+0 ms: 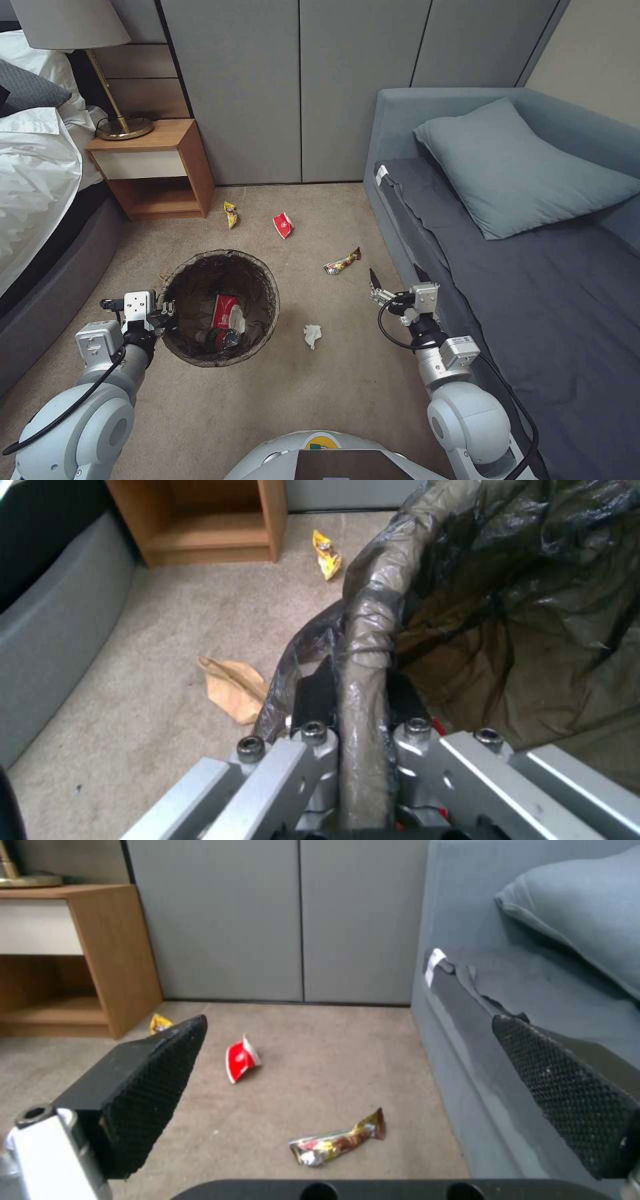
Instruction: Pick up the trash bin, then pick up the garbage from the floor and place it into the trash bin.
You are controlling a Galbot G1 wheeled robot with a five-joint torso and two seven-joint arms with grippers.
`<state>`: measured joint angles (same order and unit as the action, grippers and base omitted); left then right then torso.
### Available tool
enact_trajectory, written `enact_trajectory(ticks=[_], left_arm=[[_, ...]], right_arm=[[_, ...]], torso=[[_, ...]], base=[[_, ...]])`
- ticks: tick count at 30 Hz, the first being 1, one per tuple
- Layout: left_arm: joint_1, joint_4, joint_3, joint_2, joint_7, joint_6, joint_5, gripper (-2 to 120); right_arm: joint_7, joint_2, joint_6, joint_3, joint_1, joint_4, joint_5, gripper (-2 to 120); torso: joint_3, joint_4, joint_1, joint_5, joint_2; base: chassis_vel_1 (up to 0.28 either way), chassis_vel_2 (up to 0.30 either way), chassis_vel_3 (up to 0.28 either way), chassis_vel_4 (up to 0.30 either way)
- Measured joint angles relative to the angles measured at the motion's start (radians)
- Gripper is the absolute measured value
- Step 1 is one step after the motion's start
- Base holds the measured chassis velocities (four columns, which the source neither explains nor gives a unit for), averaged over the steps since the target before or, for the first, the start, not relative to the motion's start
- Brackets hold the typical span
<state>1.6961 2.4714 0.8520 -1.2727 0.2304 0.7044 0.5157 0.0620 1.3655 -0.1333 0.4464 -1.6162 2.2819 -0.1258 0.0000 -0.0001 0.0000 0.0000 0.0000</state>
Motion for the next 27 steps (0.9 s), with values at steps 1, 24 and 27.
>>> enact_trajectory(ticks=[1, 24, 27], left_arm=[[0.0, 0.0, 0.0, -0.001, 0.0, 0.0, 0.0, 3], [0.029, 0.023, 0.014, -0.008, 0.002, 0.0, 0.003, 3], [0.031, 0.025, 0.017, -0.008, 0.003, 0.0, 0.003, 3]], right_arm=[[0.0, -0.003, 0.0, -0.001, 0.001, -0.001, -0.001, 100], [0.0, -0.405, -0.17, -0.179, 0.234, -0.166, -0.333, 100], [-0.024, -0.432, -0.198, -0.211, 0.271, -0.206, -0.37, 100]], torso=[[0.0, 0.0, 0.0, 0.0, 0.0], [0.0, 0.0002, 0.0, 0.0002, 0.0], [0.0, 0.0, 0.0, 0.0003, 0.0]], base=[[-0.094, 0.089, 0.079, -0.089], [-0.013, 0.008, 0.011, -0.012], [0.0, 0.0, 0.0, 0.0]])
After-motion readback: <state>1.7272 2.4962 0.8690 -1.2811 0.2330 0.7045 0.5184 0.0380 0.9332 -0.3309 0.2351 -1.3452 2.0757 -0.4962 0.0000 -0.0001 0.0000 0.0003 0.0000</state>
